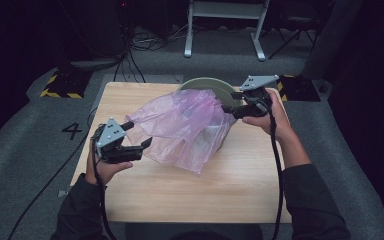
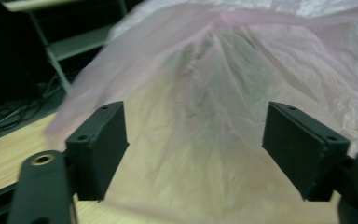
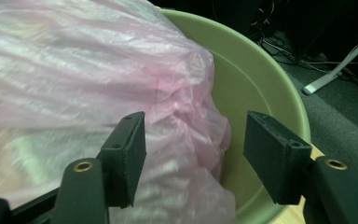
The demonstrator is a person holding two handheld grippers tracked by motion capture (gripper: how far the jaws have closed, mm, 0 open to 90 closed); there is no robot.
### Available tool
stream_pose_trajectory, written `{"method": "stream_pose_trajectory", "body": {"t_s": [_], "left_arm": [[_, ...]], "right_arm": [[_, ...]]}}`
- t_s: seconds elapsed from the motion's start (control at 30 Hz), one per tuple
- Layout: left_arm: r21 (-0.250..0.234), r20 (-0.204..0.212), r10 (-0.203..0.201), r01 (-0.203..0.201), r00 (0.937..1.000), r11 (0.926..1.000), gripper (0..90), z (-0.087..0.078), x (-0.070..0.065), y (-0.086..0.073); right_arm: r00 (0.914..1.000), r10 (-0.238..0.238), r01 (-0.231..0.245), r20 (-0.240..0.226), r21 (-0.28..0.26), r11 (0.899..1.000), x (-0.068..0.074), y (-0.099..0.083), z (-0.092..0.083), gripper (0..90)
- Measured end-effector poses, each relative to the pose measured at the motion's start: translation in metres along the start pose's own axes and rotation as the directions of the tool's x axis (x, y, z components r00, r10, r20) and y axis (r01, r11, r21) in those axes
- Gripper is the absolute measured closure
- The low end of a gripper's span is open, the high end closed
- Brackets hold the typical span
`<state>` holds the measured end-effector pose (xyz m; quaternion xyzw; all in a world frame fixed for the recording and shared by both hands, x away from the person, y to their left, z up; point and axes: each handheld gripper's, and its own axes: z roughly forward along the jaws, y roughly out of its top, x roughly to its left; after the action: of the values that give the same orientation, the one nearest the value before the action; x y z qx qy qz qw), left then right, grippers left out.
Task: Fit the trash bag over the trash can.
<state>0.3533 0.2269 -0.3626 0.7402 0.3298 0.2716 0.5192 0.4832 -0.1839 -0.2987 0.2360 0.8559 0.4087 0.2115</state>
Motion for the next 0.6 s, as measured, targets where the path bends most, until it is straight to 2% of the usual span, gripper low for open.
{"method": "stream_pose_trajectory", "body": {"t_s": [0.1,0.13,0.17,0.23,0.3,0.37,0.43,0.47,0.5,0.53,0.57,0.6], "left_arm": [[-0.013,-0.005,-0.045,0.045,0.9990,0.9989,18.9,-0.006,0.010,-0.004],[-0.006,0.013,-0.061,0.062,0.9980,0.9981,17.3,-0.005,0.013,-0.006],[-0.002,0.024,-0.071,0.071,0.9972,0.9975,17.3,-0.004,0.016,-0.008],[0.020,0.034,-0.106,0.105,0.9938,0.9943,17.1,0.001,0.021,-0.013],[0.064,0.037,-0.110,0.107,0.9933,0.9922,17.2,0.010,0.023,-0.017],[0.100,0.020,-0.093,0.091,0.9955,0.9909,19.8,0.019,0.022,-0.020],[0.125,0.011,-0.088,0.085,0.9961,0.9885,24.0,0.026,0.020,-0.022],[0.140,0.032,-0.086,0.080,0.9958,0.9869,26.2,0.034,0.018,-0.023],[0.140,0.032,-0.086,0.080,0.9958,0.9869,29.3,0.034,0.018,-0.023],[0.145,0.033,-0.081,0.075,0.9962,0.9866,34.3,0.038,0.017,-0.023],[0.146,0.046,-0.075,0.067,0.9962,0.9871,34.3,0.041,0.016,-0.023],[0.144,0.052,-0.076,0.068,0.9957,0.9873,40.9,0.046,0.012,-0.022]], "right_arm": [[0.9999,0.001,-0.001,-0.017,-0.030,1.000,0.003,-0.004,-0.008,35.6],[0.9981,-0.014,0.010,-0.061,-0.072,0.997,0.011,-0.005,-0.016,33.1],[0.9981,-0.014,0.010,-0.061,-0.072,0.997,0.011,-0.005,-0.016,33.1],[0.9960,-0.041,0.032,-0.079,-0.108,0.994,0.019,-0.004,-0.021,31.0],[0.9912,-0.074,0.060,-0.110,-0.128,0.990,0.030,-0.002,-0.022,28.7],[0.9868,-0.112,0.097,-0.117,-0.133,0.986,0.043,0.002,-0.020,26.9],[0.9766,-0.152,0.128,-0.152,-0.153,0.980,0.058,0.006,-0.016,25.7],[0.9715,-0.166,0.139,-0.170,-0.158,0.978,0.064,0.008,-0.015,25.7],[0.9715,-0.166,0.139,-0.170,-0.158,0.978,0.064,0.008,-0.015,25.7],[0.9636,-0.197,0.167,-0.181,-0.165,0.972,0.075,0.010,-0.011,25.8],[0.9636,-0.197,0.167,-0.181,-0.165,0.972,0.075,0.010,-0.011,25.8],[0.9574,-0.220,0.190,-0.187,-0.165,0.968,0.085,0.012,-0.006,27.3]]}}
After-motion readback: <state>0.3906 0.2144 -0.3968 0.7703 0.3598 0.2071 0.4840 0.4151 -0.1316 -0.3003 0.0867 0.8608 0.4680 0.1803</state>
